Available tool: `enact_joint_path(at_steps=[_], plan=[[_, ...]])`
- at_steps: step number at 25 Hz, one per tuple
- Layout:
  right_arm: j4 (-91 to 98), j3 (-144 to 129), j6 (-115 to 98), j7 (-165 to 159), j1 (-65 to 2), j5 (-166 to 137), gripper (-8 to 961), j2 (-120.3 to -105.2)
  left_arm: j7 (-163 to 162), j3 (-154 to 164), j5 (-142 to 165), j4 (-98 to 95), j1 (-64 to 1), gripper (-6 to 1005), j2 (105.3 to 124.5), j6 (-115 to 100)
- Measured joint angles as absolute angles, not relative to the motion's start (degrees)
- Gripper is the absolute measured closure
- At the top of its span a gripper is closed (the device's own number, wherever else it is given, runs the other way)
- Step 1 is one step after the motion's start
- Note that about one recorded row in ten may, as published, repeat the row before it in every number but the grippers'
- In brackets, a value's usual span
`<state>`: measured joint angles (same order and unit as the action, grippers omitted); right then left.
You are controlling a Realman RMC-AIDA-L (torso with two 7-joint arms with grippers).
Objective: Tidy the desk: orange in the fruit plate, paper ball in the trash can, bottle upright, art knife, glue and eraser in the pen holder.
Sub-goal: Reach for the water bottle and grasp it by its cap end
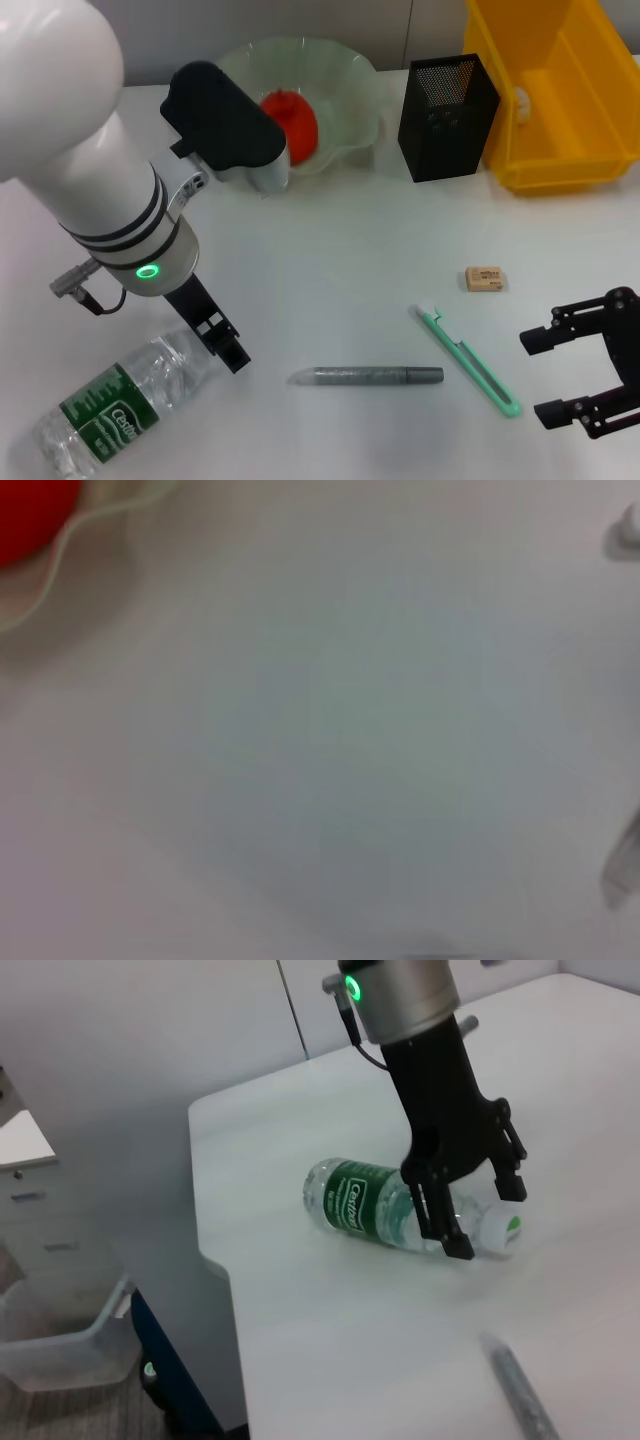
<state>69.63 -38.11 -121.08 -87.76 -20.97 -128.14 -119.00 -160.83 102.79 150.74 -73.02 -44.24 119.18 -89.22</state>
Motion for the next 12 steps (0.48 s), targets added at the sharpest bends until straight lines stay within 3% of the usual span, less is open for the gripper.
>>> enact_joint_path(at_steps=[12], plan=[[67.91,-38.28,-120.91,-87.28,-21.37,-128.15,213,-119.0,-160.36,103.79,151.55,-68.96,-44.3,194,119.18,-85.77]])
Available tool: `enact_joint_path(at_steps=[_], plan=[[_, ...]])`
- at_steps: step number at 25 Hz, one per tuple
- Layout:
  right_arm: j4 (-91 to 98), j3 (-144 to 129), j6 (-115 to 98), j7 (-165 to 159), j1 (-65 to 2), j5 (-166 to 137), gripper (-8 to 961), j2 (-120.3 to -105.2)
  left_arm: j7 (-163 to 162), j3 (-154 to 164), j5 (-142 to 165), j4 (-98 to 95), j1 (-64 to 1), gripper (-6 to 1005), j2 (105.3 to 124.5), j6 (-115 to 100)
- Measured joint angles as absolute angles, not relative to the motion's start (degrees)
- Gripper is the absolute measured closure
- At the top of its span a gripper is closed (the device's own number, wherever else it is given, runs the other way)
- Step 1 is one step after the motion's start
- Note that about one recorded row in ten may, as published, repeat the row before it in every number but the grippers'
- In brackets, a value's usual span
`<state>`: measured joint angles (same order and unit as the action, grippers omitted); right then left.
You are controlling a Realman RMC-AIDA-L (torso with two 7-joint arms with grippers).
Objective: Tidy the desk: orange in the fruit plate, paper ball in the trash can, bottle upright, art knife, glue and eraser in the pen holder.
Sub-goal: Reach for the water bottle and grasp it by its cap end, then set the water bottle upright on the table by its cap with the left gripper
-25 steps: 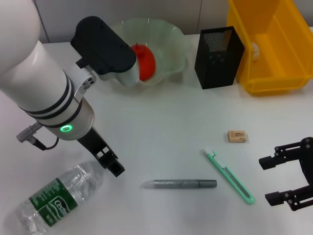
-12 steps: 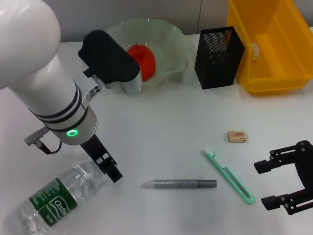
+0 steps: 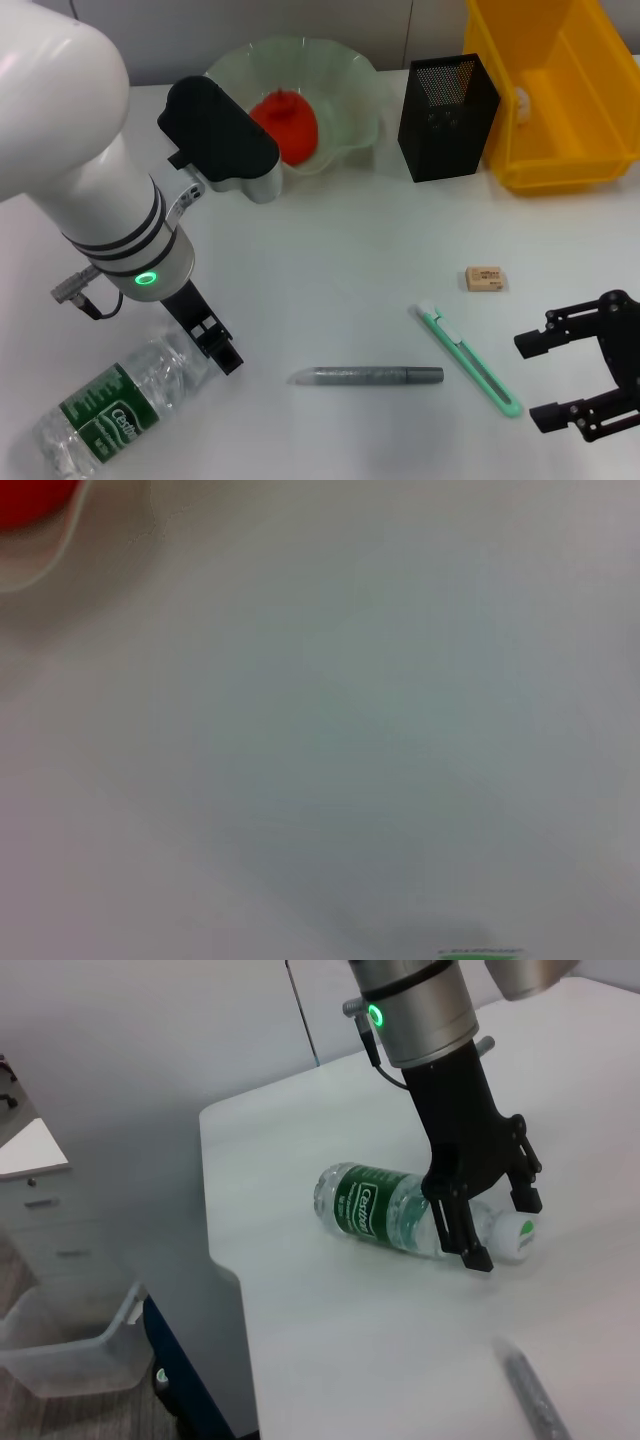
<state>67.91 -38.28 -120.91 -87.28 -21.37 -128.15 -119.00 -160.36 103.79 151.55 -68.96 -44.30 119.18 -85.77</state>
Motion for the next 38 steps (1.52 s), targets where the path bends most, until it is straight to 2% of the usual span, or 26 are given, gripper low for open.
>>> enact_joint_path(at_steps=[15,23,33,38], plan=[[66.34,-38.32,-119.71,-87.1,-21.94,-128.41,214,-119.0,-156.88,103.5,151.05,-66.43,-44.59,198,119.18,-84.5],[66.06,-38.32,-119.65,-87.1,-21.99,-128.29,214,-119.0,-156.8,104.09,151.01,-67.49,-44.73,550,119.18,-83.86],[64.7,-37.91,-119.51,-87.09,-22.15,-128.22,214,-119.0,-156.91,102.37,151.27,-77.23,-40.63,550,118.81,-83.57],[64.51,-37.63,-119.51,-87.1,-22.15,-128.23,215,-119.0,-154.73,96.91,151.64,-86.76,-33.13,549,118.65,-83.17]])
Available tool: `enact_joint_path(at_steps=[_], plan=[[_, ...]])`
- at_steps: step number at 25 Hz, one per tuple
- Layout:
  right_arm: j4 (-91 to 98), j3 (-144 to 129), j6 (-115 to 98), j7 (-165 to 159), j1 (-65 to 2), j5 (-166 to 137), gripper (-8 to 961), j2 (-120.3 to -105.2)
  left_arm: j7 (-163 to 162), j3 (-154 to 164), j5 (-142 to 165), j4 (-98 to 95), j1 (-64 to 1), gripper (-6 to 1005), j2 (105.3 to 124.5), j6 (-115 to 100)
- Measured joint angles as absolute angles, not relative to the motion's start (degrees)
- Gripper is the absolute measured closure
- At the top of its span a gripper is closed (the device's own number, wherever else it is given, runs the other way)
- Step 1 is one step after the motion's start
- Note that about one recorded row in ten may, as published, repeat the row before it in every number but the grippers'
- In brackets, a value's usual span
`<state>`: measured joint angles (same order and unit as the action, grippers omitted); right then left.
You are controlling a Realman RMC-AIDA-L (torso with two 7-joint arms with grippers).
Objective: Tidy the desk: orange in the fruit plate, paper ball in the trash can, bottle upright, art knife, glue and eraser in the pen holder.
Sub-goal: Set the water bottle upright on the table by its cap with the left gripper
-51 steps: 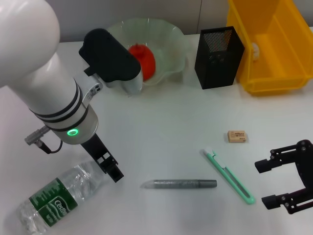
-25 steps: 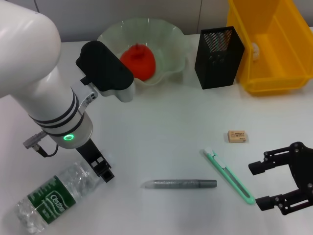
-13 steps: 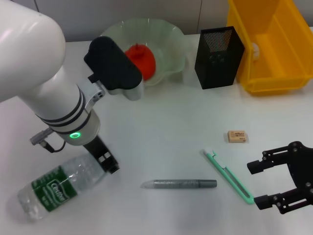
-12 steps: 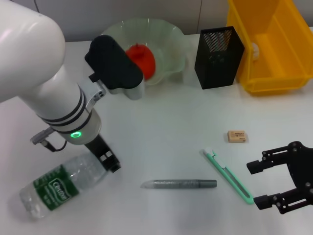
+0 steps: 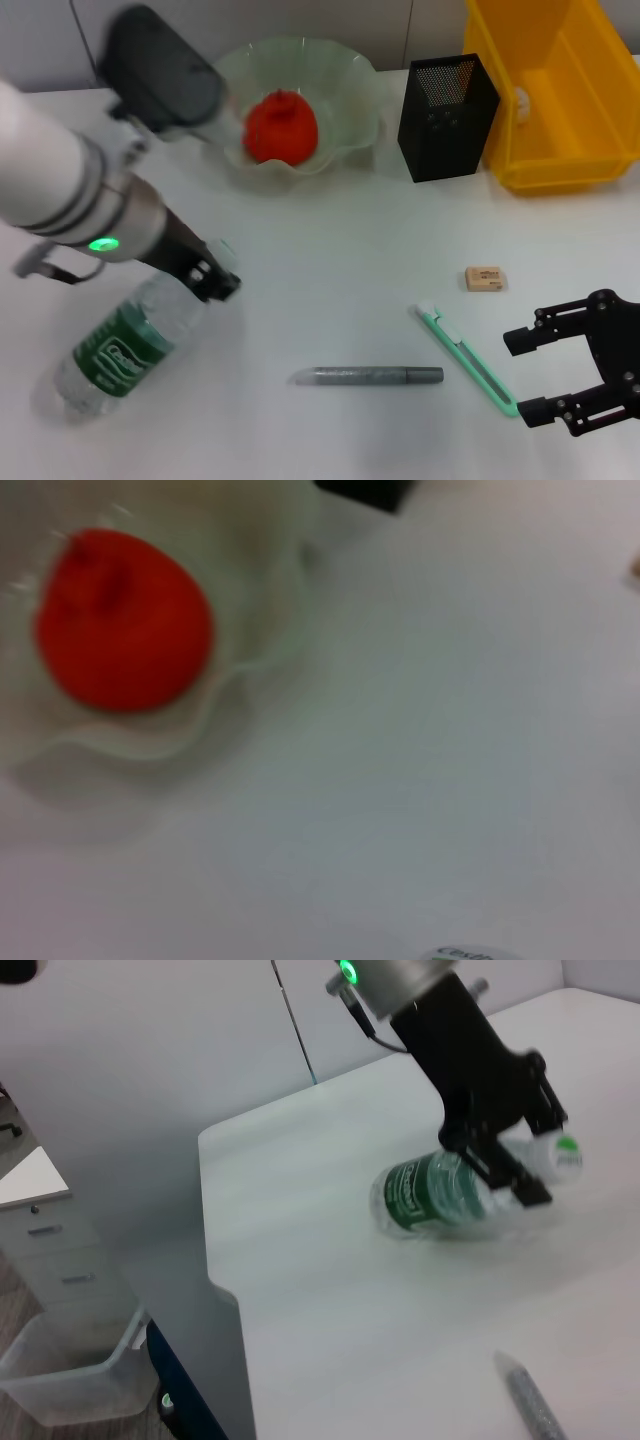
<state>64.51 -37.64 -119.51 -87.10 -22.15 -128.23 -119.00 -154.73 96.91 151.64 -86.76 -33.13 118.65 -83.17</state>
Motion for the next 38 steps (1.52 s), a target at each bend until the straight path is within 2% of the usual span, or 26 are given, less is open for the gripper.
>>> enact_joint_path(at_steps=[6,8,9,13,18,31,38], plan=[[64.35,-37.63,-119.52,-87.09,-22.57,-128.17,215,-119.0,-150.84,90.58,149.66,-97.29,-23.16,549,118.65,-81.26],[64.05,-37.63,-119.53,-87.1,-22.95,-128.16,215,-119.0,-150.31,89.92,148.76,-98.56,-21.89,549,118.65,-80.6],[63.91,-37.62,-119.53,-87.1,-23.1,-128.15,215,-119.0,-147.82,87.77,144.63,-101.93,-17.82,549,118.65,-78.25],[62.73,-37.55,-119.49,-87.1,-23.8,-128.14,215,-118.97,-142.92,85.85,137.27,-105.5,-12.04,547,118.65,-74.74],[62.26,-37.64,-119.15,-87.1,-24.32,-127.97,215,-118.91,-136.5,83.99,127.97,-105.97,-7.73,538,118.57,-70.06],[60.82,-37.59,-119.01,-86.53,-25.6,-127.44,216,-118.82,-116.19,83.35,104.6,-91.94,-5.8,515,118.71,-58.57],[60.82,-37.75,-118.91,-86.44,-25.65,-127.43,216,-118.83,-108.76,83.47,99.31,-84.44,-8.26,502,118.86,-52.03]])
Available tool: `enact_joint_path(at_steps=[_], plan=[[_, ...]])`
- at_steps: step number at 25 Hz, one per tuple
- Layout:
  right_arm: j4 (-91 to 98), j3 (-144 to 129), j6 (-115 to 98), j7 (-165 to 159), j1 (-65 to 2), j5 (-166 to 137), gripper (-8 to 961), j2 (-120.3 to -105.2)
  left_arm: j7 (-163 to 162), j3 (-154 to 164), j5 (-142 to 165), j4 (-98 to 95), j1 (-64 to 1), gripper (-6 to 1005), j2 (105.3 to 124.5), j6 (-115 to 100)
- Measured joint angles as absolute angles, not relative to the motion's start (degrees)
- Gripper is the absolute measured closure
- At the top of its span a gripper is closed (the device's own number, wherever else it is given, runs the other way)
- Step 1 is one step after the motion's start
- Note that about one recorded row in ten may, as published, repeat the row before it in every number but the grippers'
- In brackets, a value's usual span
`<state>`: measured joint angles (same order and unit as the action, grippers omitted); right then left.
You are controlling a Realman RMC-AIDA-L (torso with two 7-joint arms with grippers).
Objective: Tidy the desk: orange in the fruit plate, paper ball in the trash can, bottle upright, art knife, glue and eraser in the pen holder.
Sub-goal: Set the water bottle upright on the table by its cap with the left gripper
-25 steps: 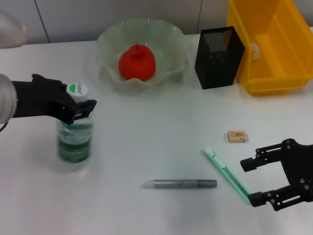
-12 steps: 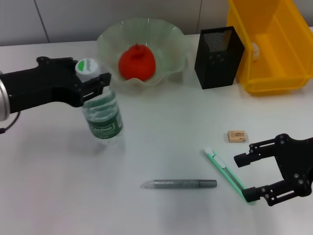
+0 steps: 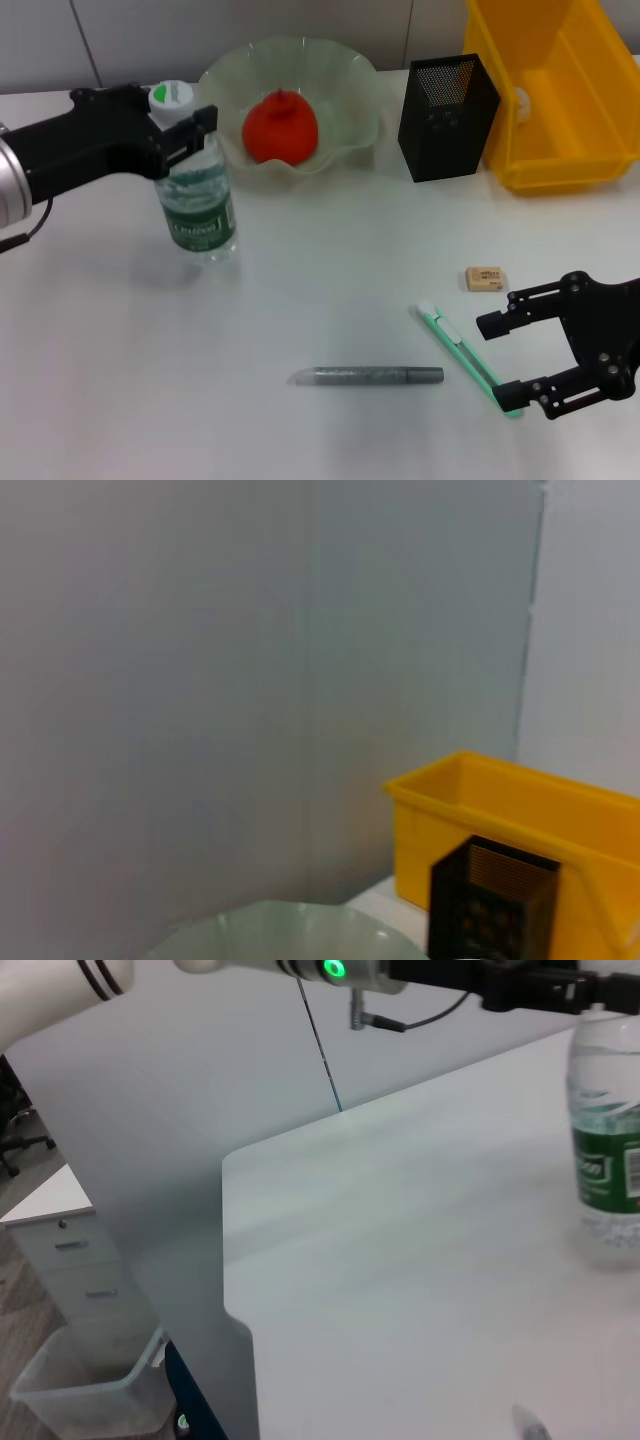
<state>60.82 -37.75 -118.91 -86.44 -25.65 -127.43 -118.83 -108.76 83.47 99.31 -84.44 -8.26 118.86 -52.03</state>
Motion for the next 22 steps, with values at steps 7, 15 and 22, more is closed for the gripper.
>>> enact_joint_path(at_steps=[7,15,22], plan=[[59.4,-37.72,-118.91,-86.14,-25.99,-127.3,216,-118.9,-104.85,83.5,97.03,-76.41,-13.16,490,118.85,-44.41],[56.77,-37.87,-118.04,-84.68,-27.39,-127.19,216,-118.88,-101.77,83.49,95.14,-68.19,-18.29,475,118.8,-35.77],[56.52,-38.01,-118.02,-84.67,-27.91,-127.17,216,-118.84,-100.31,83.4,93.05,-65.09,-20.31,463,118.81,-33.69]])
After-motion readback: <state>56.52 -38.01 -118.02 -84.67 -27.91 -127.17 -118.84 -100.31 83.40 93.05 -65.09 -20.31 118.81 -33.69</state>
